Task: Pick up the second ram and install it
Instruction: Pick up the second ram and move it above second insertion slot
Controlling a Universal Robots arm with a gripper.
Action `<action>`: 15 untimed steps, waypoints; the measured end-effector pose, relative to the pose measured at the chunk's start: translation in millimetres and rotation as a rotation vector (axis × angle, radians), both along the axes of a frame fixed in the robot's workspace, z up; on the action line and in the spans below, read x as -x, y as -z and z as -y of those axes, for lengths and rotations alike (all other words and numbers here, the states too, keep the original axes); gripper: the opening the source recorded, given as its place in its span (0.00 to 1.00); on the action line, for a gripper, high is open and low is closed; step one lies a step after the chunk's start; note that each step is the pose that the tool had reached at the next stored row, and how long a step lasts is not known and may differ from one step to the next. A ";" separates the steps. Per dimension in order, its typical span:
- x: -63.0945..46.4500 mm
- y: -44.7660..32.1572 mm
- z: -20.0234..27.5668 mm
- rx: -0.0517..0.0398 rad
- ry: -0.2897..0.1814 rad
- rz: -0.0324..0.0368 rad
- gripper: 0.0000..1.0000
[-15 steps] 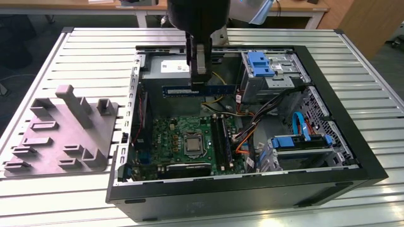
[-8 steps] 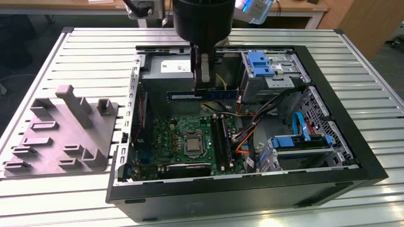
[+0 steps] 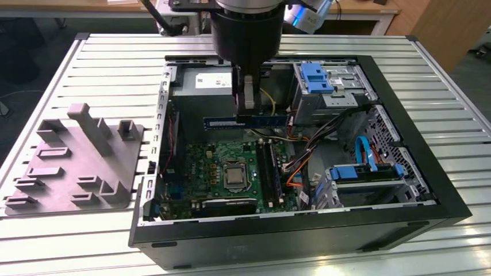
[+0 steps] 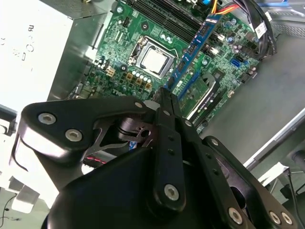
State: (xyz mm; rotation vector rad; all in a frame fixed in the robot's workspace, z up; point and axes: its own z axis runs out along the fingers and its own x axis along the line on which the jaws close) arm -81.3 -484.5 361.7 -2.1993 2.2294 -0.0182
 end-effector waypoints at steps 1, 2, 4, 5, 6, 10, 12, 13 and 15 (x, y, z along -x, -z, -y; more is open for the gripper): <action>0.0 1.6 0.0 0.0001 0.000 0.0000 0.11; 0.0 3.2 0.0 0.0001 0.000 0.0000 0.11; 0.0 6.3 0.0 0.0001 0.000 0.0000 0.11; 0.0 7.5 0.0 0.0001 0.000 0.0000 0.11; 0.0 8.6 0.0 0.0001 0.000 0.0000 0.11; 0.0 12.4 0.0 0.0002 -0.001 0.0000 0.11; 0.0 13.7 0.0 0.0001 -0.002 0.0000 0.11; 0.0 14.3 0.1 0.0001 -0.005 0.0000 0.11; 0.1 16.1 0.3 0.0001 -0.011 0.0000 0.11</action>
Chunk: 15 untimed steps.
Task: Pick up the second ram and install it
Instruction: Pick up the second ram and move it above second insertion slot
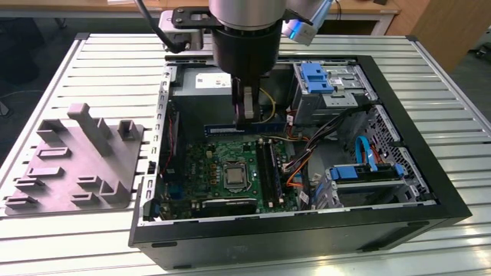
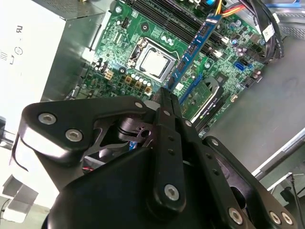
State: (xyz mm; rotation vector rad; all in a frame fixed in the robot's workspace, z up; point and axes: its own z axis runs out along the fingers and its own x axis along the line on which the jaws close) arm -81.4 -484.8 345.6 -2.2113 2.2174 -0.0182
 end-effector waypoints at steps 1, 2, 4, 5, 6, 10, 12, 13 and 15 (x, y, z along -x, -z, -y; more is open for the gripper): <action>0.0 1.2 0.0 0.0000 -0.003 0.0000 0.11; 0.0 2.5 0.0 0.0001 -0.006 0.0002 0.11; 0.2 5.5 0.1 0.0000 -0.012 0.0006 0.11; 0.2 7.1 0.0 0.0000 -0.014 0.0007 0.11; 0.2 8.7 0.0 -0.0001 -0.016 0.0007 0.11; 0.0 13.1 0.0 0.0004 -0.021 0.0006 0.11; -1.2 14.1 0.0 0.0006 -0.021 0.0005 0.11; -2.0 14.4 0.0 0.0005 -0.021 0.0006 0.11; -2.9 14.9 0.0 0.0004 -0.021 0.0006 0.11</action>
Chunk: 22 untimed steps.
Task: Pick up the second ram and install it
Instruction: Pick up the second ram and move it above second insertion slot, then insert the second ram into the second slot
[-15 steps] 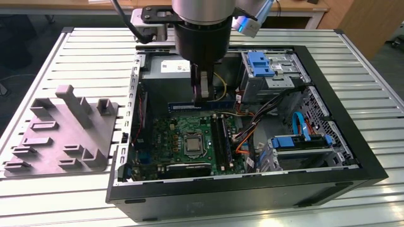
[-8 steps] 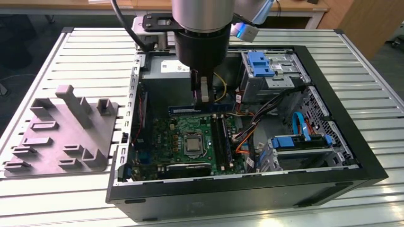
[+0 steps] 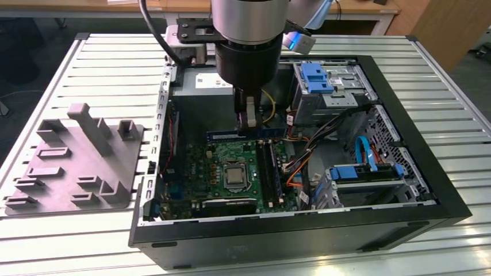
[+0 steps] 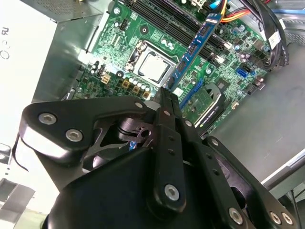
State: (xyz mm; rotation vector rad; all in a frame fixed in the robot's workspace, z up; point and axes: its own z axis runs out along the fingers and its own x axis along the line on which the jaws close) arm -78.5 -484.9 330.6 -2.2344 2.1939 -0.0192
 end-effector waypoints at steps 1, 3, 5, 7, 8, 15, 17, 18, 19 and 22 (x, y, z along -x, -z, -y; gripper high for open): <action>0.0 0.1 0.0 0.0001 0.000 0.0000 0.11; -0.1 0.2 0.0 -0.0002 0.000 0.0001 0.11; -0.1 0.1 0.0 -0.0003 0.000 0.0001 0.11; -0.1 0.1 0.0 -0.0004 0.000 0.0000 0.11; -0.1 0.1 0.0 -0.0003 0.000 0.0000 0.11; -0.1 0.2 0.0 -0.0004 0.002 0.0000 0.11; -0.1 0.5 0.0 -0.0004 0.022 0.0000 0.11; -0.1 0.7 0.0 -0.0004 0.038 0.0000 0.11; -0.1 0.9 0.0 -0.0004 0.054 0.0001 0.11; -0.1 1.5 0.0 -0.0003 0.108 0.0000 0.11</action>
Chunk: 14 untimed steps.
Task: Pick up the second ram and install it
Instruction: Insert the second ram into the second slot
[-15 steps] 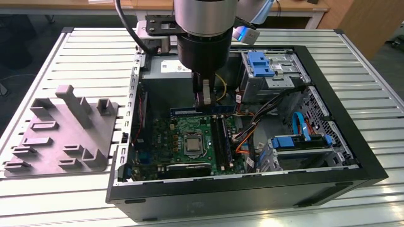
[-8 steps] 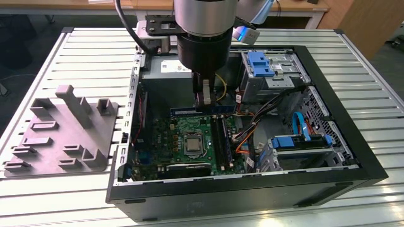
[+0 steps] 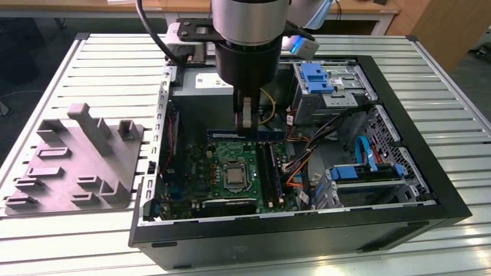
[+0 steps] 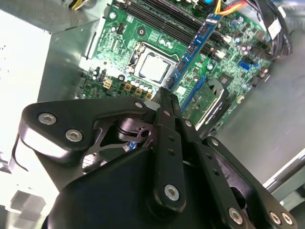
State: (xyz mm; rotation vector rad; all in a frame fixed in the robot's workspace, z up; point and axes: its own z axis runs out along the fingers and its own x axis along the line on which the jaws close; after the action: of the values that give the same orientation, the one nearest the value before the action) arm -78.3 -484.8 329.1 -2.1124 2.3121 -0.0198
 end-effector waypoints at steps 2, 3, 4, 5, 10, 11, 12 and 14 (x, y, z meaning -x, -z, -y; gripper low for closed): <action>0.0 0.5 0.0 -0.0001 0.037 0.0000 0.11; 0.0 0.7 0.0 0.0000 0.056 0.0000 0.11; 0.0 0.9 0.0 -0.0001 0.073 0.0000 0.11; 0.0 1.1 0.0 0.0000 0.092 0.0000 0.11; 0.0 2.3 0.0 0.0000 0.183 0.0000 0.11; 0.0 2.5 0.0 0.0000 0.201 0.0000 0.11; 0.0 2.7 0.0 0.0000 0.219 0.0000 0.11; 0.0 3.2 0.0 0.0000 0.256 0.0000 0.11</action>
State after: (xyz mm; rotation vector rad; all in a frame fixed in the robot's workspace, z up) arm -78.3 -484.8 325.9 -1.8006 2.5644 -0.0216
